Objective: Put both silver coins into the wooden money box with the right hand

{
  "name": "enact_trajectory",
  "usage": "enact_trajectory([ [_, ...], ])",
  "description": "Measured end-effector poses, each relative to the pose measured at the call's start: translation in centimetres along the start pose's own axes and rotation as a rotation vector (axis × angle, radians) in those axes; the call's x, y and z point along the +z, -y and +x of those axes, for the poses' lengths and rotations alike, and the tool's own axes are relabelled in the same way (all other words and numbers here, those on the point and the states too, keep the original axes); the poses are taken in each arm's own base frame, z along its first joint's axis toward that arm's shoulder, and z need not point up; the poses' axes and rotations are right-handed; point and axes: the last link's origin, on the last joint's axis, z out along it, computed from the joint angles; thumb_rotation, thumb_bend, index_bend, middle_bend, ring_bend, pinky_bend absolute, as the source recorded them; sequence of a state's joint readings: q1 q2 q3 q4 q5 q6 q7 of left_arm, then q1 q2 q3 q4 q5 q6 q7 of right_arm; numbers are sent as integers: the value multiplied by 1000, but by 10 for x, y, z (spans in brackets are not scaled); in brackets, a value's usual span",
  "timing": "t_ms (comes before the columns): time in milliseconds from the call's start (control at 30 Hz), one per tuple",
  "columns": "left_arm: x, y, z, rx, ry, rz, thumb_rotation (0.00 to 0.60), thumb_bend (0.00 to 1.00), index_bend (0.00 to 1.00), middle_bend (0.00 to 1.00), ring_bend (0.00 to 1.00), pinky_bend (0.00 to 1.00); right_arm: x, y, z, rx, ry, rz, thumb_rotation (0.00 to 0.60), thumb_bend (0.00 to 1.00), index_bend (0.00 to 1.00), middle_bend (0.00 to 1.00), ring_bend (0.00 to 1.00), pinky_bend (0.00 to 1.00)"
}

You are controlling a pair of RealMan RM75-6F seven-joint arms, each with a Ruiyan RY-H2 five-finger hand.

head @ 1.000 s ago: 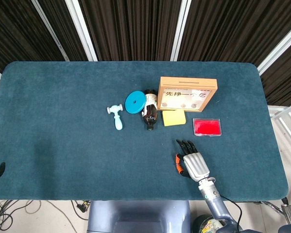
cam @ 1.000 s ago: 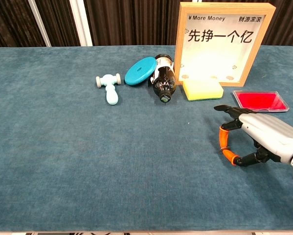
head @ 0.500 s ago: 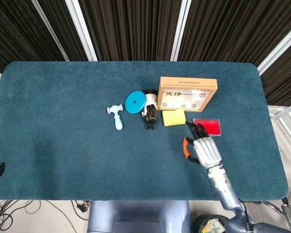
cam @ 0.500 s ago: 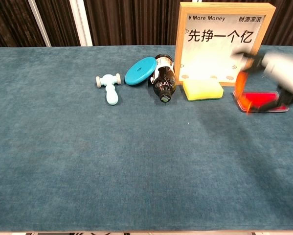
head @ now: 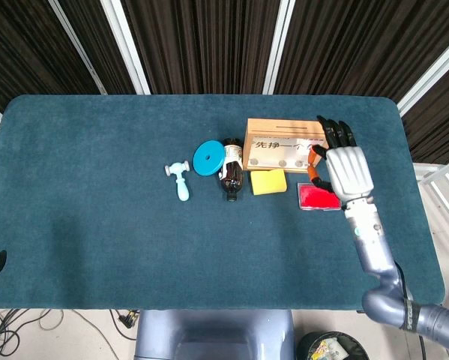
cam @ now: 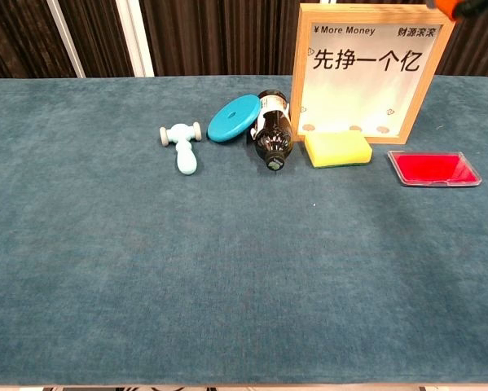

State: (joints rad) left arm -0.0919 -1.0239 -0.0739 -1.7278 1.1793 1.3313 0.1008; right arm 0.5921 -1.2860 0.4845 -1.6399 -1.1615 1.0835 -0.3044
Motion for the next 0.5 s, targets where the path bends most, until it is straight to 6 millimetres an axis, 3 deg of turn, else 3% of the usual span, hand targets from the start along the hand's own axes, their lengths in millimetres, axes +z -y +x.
enact_trajectory([
  [500,2,4,-4,3,22,59,600,396,48,0,0,0,87,-2,28,-64,68,-82,600,519,717,11,0,0],
])
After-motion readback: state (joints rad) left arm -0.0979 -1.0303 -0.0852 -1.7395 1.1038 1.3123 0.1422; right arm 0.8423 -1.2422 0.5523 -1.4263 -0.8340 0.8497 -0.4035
